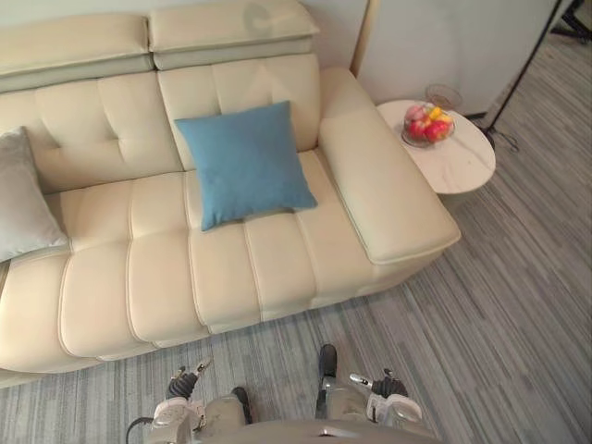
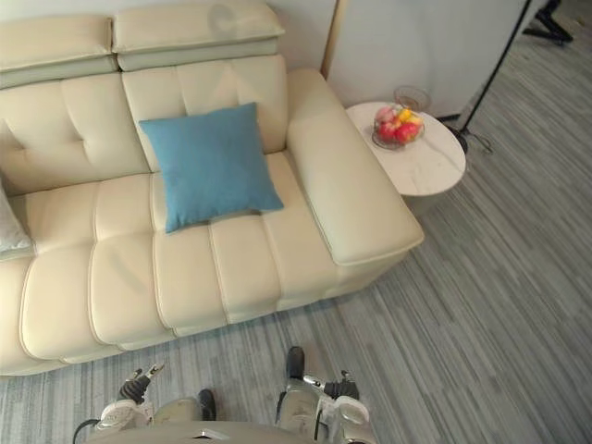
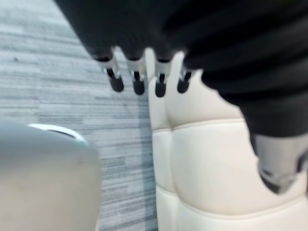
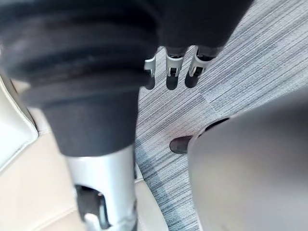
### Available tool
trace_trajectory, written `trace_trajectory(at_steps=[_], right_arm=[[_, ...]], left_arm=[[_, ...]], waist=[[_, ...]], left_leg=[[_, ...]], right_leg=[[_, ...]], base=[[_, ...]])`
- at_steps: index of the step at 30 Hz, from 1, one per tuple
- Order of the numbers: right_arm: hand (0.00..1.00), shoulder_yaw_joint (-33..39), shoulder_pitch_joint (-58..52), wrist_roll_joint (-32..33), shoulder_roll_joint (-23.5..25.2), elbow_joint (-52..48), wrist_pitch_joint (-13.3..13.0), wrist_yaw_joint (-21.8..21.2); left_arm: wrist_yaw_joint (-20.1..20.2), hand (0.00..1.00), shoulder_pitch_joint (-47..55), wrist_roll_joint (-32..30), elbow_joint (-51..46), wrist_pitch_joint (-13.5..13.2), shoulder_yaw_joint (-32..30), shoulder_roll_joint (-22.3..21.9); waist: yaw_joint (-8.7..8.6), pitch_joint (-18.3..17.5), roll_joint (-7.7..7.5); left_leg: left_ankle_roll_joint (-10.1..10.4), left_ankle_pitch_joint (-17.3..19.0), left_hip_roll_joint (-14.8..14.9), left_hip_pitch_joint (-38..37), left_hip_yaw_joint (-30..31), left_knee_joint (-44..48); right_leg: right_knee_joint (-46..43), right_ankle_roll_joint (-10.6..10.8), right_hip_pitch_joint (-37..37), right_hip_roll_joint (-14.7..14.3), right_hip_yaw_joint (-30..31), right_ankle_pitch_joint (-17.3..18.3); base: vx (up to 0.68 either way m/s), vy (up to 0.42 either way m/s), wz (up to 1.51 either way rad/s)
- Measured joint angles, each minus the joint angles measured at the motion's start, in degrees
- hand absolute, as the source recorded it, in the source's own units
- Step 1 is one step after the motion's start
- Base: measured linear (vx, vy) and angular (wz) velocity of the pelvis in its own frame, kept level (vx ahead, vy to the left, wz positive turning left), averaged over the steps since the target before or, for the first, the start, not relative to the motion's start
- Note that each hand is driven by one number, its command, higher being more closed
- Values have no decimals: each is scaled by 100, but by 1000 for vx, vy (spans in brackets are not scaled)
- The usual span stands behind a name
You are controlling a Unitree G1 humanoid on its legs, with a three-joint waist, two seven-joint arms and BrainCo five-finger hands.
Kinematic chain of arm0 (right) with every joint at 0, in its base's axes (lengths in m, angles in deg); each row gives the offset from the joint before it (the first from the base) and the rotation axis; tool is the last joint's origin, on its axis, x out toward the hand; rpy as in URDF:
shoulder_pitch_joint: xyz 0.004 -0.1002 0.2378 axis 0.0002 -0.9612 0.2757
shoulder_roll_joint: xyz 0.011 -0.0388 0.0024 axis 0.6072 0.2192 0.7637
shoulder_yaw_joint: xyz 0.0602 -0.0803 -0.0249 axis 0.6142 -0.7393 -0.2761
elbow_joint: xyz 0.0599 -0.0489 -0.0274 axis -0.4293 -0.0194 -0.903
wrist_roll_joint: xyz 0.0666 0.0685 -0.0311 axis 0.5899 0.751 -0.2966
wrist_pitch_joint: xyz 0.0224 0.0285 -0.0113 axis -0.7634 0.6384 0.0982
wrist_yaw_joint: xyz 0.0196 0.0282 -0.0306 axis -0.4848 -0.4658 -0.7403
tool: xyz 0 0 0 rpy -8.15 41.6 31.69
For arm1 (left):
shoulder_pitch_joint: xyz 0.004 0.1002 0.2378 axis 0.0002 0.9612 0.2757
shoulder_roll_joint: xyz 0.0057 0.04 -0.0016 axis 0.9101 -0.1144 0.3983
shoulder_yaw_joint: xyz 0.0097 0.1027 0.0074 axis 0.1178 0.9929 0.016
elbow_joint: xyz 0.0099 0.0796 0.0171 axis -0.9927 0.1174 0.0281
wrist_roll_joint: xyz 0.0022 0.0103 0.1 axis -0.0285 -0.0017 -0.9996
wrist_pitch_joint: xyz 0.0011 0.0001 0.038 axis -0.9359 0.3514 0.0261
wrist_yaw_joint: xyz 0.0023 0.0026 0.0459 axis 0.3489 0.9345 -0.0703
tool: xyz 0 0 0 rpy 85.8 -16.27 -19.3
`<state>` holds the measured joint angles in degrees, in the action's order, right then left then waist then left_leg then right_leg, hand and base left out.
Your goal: Pick up cushions and gather them together orderly.
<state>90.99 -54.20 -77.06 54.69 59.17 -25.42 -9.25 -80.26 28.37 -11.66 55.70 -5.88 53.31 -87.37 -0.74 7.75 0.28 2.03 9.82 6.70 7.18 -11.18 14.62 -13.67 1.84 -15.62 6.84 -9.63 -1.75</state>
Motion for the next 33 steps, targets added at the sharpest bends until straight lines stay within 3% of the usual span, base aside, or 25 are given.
trace_trajectory(at_steps=[1, 3, 5, 8, 24, 26, 33], right_arm=[[0, 10, -43, -1, 32, 19, -2, 0], [0, 11, -134, -2, 127, 228, -4, -7], [0, 91, -105, -12, 53, 326, 5, -7], [0, 253, -58, -15, -4, 458, 20, -8], [0, 266, 10, -19, 11, 669, 101, -50], [0, 280, 45, -199, -60, 868, 104, -67], [0, 280, 45, -200, -61, 868, 104, -67]], left_arm=[[-1, 0, 26, 1, -1, 2, -36, 48], [2, 0, 101, 1, 17, 5, -141, 142], [17, 0, 69, 1, 37, 12, -170, 61], [17, 0, 42, 1, 87, 13, -171, -50], [97, 0, 60, -15, 275, 19, -176, 20], [134, 0, 128, -31, 344, 20, -175, 7], [134, 0, 128, -31, 344, 20, -174, 7]], waist=[[-3, 10, 36], [64, -157, -243], [11, -245, -176], [19, -244, -91], [53, -255, -107], [7, -384, -50], [7, -383, -47]], left_leg=[[43, -54, 20, -73, 0, -99], [141, -125, -103, -226, 16, -313], [201, -454, -81, -375, 63, -808], [256, -678, -62, -579, 49, -1227], [153, -802, -251, -948, 195, -1406], [150, -989, -310, -1239, 311, -1752], [150, -988, -309, -1251, 311, -1752]], right_leg=[[-508, -20, 133, -27, -57, 316], [9, 185, 659, -53, -50, 825], [545, 153, 856, -216, -112, 493], [877, 130, 1013, -318, -136, 327], [1459, 147, 1635, -278, -57, 36], [1769, 147, 1914, -291, -93, -107], [1769, 147, 1950, -291, -92, -106]], base=[[14, -36, -16], [58, -101, -8], [37, -80, 0], [108, -52, 0], [-23, 19, 5], [-25, -4, 1], [0, 0, 0]])
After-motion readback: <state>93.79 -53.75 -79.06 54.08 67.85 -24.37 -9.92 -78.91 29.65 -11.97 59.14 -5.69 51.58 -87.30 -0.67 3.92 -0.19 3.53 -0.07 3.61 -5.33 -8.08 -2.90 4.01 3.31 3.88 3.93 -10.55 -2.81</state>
